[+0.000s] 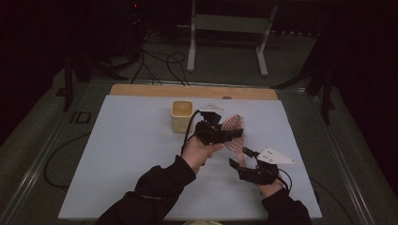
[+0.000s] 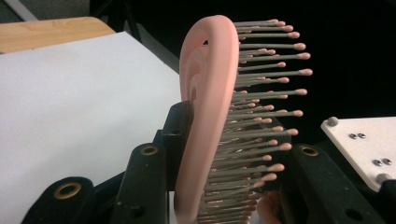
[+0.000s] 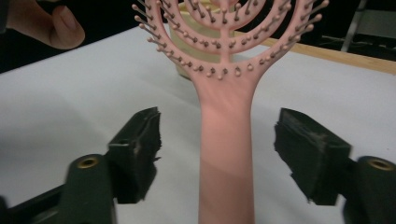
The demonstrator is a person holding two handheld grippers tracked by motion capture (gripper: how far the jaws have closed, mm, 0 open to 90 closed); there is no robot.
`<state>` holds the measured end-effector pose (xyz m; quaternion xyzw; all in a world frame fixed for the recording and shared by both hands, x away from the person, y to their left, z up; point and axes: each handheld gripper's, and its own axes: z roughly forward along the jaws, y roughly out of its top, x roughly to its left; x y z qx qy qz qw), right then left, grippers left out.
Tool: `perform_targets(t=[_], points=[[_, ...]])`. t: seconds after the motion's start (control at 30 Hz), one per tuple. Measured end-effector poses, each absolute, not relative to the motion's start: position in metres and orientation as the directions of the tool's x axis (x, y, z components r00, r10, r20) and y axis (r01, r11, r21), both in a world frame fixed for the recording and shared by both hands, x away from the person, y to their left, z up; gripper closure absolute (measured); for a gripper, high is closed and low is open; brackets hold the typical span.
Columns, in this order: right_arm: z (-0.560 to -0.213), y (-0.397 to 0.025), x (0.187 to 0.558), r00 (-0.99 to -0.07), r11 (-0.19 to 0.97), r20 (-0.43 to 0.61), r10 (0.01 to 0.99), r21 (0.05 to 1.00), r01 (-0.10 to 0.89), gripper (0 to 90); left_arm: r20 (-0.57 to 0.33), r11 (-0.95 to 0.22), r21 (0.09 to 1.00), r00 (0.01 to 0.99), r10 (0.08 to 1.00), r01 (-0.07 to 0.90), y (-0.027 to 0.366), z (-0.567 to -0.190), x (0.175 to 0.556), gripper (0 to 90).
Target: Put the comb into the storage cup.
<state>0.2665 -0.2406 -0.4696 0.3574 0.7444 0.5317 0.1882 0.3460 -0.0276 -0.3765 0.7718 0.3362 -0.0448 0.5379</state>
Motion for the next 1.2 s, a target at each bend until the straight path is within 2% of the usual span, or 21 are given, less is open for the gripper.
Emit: perform_targets(t=[0.13, 0.23, 0.5, 0.87, 1.2], points=[[-0.471, -0.240, 0.267, -0.688, 0.193, 0.112, 0.717, 0.917, 0.350, 14.7, -0.421, -0.197, 0.806, 0.776, 0.470, 0.558, -0.027, -0.374, 0.345, 65.0], [-0.473, -0.240, 0.266, -0.692, 0.193, 0.120, 0.712, 0.914, 0.357, 9.2, -0.418, -0.194, 0.810, 0.777, 0.471, 0.554, -0.025, -0.371, 0.345, 65.0], [-0.473, -0.240, 0.266, -0.684, 0.211, 0.104, 0.722, 0.908, 0.361, 8.8, -0.413, -0.190, 0.814, 0.777, 0.474, 0.548, -0.019, -0.367, 0.346, 65.0], [-0.477, -0.242, 0.264, -0.720, 0.248, 0.079, 0.689, 0.908, 0.337, 8.8, -0.396, -0.184, 0.825, 0.779, 0.485, 0.534, -0.009, -0.360, 0.347, 65.0], [-0.478, -0.248, 0.261, -0.737, 0.241, 0.106, 0.667, 0.906, 0.348, 8.8, -0.384, -0.172, 0.832, 0.772, 0.507, 0.527, 0.007, -0.352, 0.350, 65.0]])
